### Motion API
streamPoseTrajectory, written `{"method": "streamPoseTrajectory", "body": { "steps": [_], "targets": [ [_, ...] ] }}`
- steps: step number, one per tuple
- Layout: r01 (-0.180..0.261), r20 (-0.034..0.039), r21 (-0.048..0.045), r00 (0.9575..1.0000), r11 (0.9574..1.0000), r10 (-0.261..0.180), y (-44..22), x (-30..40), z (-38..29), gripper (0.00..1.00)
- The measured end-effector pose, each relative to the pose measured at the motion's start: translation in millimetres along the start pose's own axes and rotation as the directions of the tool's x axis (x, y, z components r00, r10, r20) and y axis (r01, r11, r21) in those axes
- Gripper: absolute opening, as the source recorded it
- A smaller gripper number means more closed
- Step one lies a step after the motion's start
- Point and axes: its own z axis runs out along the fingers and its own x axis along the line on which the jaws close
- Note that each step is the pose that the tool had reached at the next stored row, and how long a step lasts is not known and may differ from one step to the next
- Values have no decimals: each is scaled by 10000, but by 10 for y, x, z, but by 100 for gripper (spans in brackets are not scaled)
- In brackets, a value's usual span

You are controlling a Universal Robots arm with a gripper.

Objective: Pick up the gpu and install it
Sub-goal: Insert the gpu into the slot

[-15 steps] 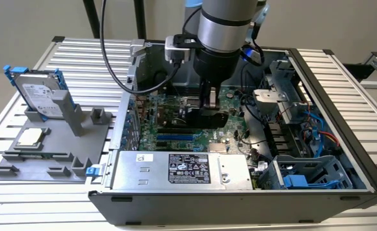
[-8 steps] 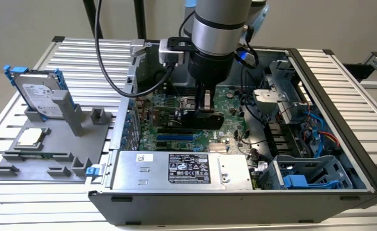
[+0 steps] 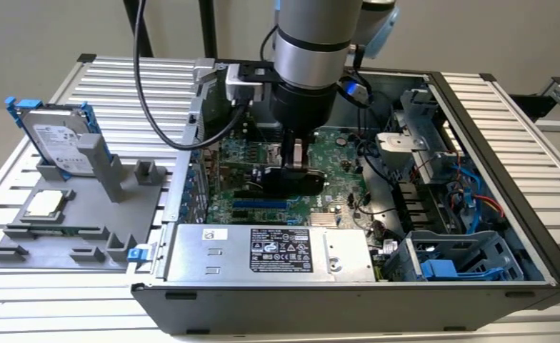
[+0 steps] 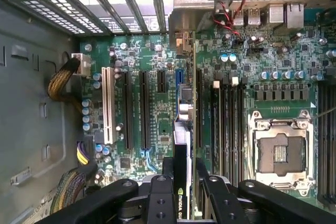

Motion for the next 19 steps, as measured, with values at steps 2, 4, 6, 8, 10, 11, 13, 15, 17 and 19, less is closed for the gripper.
{"method": "streamPoseTrajectory", "body": {
  "steps": [2, 4, 6, 8, 10, 11, 13, 15, 17, 19],
  "targets": [
    [0, -1, 0, 10000, 10000, 0, 27, 3, 14, 0],
    [0, 1, 0, 10000, 10000, 0, 51, 8, 21, 0],
    [0, 0, 0, 10000, 10000, 0, 70, 15, 29, 0],
    [0, 0, 0, 10000, 10000, 0, 82, 30, 35, 0],
    [1, 1, 1, 10000, 10000, -1, 92, 54, 41, 0],
    [0, 0, 1, 10000, 10000, 0, 96, 65, 44, 0],
    [0, 2, 0, 10000, 10000, 0, 110, 73, 52, 0],
    [0, 1, 0, 10000, 10000, 0, 123, 74, 64, 0],
    [0, -1, -1, 10000, 10000, 0, 134, 75, 72, 0],
    [0, 0, 0, 10000, 10000, 0, 140, 74, 81, 0]
  ]
}}
